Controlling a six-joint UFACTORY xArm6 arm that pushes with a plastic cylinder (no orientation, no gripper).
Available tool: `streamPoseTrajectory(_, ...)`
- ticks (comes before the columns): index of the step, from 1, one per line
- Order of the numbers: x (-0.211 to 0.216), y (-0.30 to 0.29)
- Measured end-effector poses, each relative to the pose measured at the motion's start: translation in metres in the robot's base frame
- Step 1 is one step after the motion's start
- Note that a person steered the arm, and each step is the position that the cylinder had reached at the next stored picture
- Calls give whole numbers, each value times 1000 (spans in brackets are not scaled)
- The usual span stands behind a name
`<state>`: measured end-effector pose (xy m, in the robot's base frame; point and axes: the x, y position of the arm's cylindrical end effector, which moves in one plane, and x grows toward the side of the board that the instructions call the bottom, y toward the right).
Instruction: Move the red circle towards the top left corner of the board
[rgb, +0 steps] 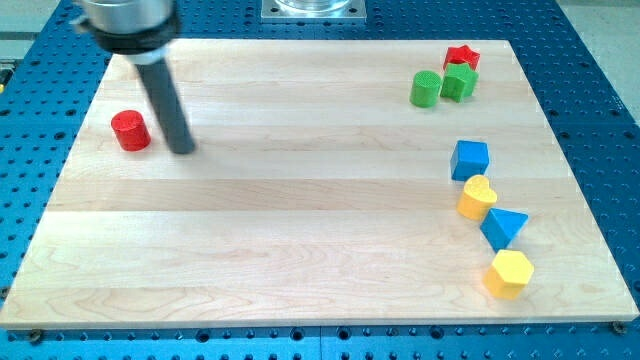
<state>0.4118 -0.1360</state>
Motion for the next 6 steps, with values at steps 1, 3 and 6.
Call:
streamPoseTrajectory(1,19,117)
streamPoseTrajectory(3,16,237)
streamPoseTrajectory(6,43,-4)
